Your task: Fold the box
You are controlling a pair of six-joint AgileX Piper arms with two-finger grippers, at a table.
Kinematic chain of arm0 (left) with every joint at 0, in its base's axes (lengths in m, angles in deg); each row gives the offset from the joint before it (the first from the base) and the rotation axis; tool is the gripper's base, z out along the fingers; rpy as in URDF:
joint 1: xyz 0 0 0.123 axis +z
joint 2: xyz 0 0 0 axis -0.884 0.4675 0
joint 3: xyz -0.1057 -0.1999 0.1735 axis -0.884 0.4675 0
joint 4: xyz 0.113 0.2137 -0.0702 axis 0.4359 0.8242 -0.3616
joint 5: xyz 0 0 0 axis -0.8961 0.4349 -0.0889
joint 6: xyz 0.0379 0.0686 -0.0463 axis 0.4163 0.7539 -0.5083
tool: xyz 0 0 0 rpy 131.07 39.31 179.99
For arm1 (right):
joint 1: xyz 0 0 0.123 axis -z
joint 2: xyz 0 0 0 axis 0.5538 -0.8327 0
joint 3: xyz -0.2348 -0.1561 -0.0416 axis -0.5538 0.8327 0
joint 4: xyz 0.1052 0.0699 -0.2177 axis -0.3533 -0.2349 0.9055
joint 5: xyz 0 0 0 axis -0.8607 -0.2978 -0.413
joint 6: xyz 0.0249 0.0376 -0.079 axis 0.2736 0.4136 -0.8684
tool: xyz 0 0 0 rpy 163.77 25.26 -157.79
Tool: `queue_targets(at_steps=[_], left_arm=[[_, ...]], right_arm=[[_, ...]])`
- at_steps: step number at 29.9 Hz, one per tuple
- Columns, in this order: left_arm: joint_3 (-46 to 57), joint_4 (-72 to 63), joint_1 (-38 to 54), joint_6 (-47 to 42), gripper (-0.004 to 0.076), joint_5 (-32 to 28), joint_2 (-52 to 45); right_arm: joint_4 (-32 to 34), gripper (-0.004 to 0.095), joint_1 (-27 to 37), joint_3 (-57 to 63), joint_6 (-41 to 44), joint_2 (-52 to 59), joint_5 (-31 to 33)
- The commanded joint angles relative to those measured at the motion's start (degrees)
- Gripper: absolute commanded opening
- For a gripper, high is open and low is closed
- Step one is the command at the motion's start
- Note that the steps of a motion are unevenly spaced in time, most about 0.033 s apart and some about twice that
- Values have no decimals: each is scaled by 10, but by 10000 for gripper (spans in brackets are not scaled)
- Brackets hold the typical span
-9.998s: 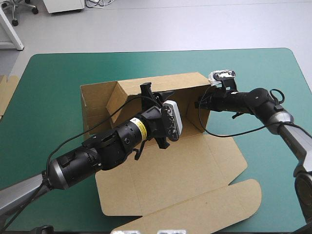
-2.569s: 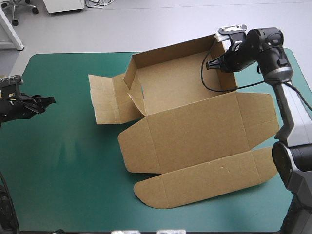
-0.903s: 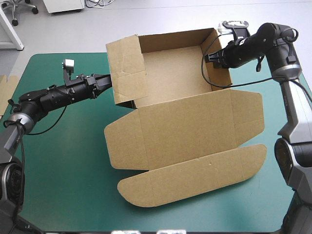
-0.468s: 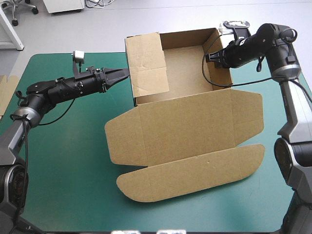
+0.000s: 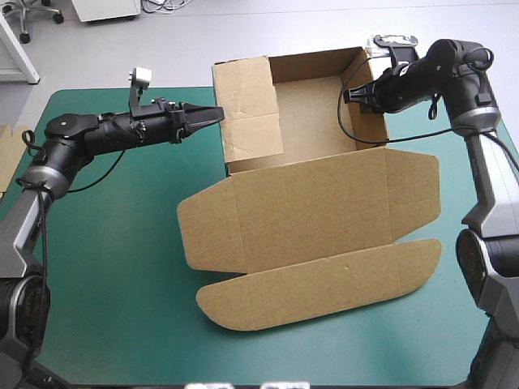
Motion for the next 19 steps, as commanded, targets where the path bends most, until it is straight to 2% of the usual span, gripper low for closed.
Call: queue_targets(at_steps=[1,6,14,16,19], left_arm=[[-51,-40,-17,-13,311,9,-25],[-98,-14,-25,-32,311,9,-25],[-137,109,-24,-64,311,8,-33],[-144,144,-24,-64,311,-9,-47],[-150,221,-24,-73,311,-72,-80]], right_arm=[[-25,-16,2,-16,8,33,-30],[-21,-17,2,-16,8,33,-30],[-19,-17,2,-16,8,33,-28],[-15,-17,2,-16,8,33,-27],[-13,-17,2,-16,8,33,-24]])
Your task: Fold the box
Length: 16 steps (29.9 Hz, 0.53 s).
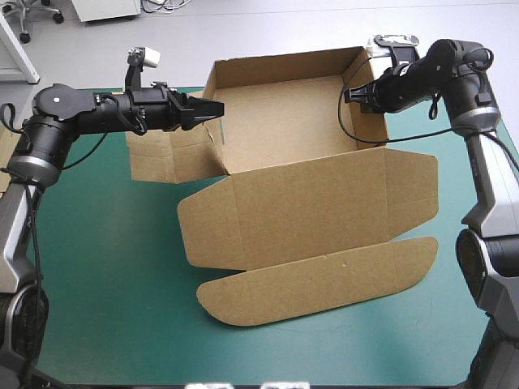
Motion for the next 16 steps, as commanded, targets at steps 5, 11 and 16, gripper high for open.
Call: queue_targets(at_steps=[5,11,16], left_arm=[[-26,157,12,-35,310,-188,-126],[-22,257,107,-103,311,-215,-147],[33,241,186,-117,311,-218,-139]], right_arm=[[-14,-17,2,-17,5,33,-21],[-14,-17,2,-17,5,33,-23],[-15,-17,2,-17,5,33,-25]])
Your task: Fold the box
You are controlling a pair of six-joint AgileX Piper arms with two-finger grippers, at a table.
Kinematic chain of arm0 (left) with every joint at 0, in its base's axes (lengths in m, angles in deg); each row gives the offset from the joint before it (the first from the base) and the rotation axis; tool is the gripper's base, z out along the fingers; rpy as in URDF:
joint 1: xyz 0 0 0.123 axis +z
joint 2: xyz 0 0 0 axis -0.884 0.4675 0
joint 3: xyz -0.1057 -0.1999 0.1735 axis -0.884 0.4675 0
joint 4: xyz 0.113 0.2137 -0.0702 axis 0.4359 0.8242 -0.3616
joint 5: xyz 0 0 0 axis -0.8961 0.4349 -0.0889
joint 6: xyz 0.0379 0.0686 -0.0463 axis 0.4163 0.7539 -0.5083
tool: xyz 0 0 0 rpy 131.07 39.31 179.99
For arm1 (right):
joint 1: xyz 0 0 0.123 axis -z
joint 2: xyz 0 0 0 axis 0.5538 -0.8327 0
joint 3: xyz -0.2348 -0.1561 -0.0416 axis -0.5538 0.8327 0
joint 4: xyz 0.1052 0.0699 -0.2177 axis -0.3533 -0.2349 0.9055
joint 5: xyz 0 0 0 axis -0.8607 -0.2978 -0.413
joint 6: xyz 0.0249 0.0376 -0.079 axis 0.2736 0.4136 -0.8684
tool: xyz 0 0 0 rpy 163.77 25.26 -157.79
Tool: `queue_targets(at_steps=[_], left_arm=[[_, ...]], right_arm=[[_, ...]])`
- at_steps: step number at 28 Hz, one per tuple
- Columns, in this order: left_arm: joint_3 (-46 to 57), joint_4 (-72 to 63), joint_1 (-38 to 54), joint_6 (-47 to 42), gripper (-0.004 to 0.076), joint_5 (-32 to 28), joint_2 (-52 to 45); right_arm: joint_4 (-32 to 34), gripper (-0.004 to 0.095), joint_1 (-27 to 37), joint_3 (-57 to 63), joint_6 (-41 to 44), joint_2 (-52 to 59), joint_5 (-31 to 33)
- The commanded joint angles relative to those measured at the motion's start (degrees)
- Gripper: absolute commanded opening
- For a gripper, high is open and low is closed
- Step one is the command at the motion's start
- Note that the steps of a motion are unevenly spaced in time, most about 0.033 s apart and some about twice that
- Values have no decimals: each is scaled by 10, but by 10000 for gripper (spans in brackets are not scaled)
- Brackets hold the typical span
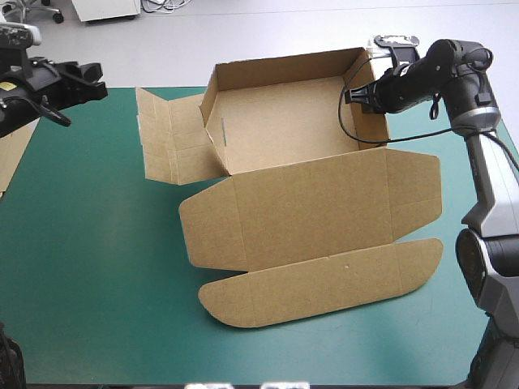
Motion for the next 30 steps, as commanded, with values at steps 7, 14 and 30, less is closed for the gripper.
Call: queue_targets(at_steps=[7,14,30], left_arm=[[106,-50,47,-19,311,-53,9],[126,-67,47,-26,310,-28,74],[126,-302,39,111,299,111,245]], right_arm=[[-29,-17,2,-17,5,33,-27],[-38,-17,2,-17,5,33,-21],[-36,-17,2,-17,5,33,-21]])
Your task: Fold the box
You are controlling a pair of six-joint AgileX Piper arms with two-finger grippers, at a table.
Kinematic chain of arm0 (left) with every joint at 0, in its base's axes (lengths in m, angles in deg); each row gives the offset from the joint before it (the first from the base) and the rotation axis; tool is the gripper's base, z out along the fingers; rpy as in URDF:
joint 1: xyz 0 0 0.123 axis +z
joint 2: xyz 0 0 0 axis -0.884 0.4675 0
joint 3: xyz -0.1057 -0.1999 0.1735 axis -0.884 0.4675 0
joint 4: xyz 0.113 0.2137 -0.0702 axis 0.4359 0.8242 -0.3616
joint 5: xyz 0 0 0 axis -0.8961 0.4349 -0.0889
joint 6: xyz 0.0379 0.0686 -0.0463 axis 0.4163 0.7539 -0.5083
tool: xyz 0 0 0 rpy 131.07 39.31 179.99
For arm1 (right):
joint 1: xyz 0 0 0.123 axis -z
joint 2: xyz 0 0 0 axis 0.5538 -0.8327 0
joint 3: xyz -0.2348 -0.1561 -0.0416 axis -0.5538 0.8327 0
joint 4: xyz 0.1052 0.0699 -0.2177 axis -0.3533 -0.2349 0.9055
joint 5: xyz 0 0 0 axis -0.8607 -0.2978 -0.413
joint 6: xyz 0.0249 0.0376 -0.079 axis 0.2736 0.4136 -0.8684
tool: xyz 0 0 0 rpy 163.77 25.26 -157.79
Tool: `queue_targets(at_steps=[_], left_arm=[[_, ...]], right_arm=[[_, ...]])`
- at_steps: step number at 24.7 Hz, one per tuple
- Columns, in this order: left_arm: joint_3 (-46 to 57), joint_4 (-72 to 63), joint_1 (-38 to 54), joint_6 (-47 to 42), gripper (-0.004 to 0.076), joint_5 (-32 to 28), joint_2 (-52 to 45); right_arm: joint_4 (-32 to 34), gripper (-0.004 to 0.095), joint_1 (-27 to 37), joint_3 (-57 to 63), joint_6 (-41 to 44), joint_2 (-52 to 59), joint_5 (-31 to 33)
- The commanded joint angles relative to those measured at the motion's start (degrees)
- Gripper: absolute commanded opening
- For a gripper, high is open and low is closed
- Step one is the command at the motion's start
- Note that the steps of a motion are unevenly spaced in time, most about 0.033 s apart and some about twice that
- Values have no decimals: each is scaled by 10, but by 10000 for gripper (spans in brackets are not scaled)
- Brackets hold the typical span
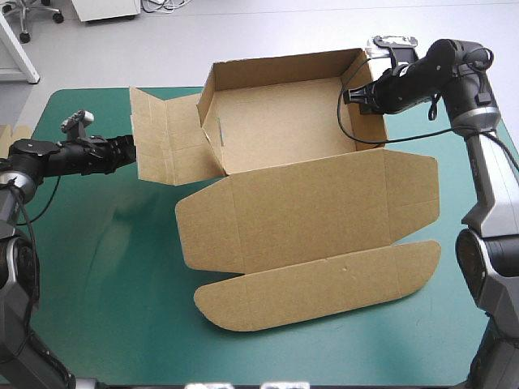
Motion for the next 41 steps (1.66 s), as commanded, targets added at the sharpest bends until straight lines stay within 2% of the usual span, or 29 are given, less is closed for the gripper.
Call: queue_targets(at_steps=[1,4,7,9,16,22,31,38,41], left_arm=[[-15,-87,-11,42,291,54,-5],[-15,-128,-19,67,273,88,14],[-15,-255,-32,131,272,215,25],[-15,-284,-43,143,272,243,25],[-20,-329,-104,132,272,243,9],[-72,-336,-107,109,272,243,-31],[-120,-330,-147,75,272,243,-37],[-147,-278,-165,47,272,242,-37],[-165,-203,-165,14,274,242,-39]], right_arm=[[-23,-17,2,-17,5,33,-27],[-23,-17,2,-17,5,33,-27],[-19,-17,2,-17,5,33,-30],[-19,-17,2,-17,7,33,-37],[3,-17,2,-17,15,33,-38],[30,-17,2,-17,21,33,-32],[26,-17,2,-17,22,33,-32],[24,-17,2,-17,22,33,-31],[22,-17,2,-17,26,33,-31]])
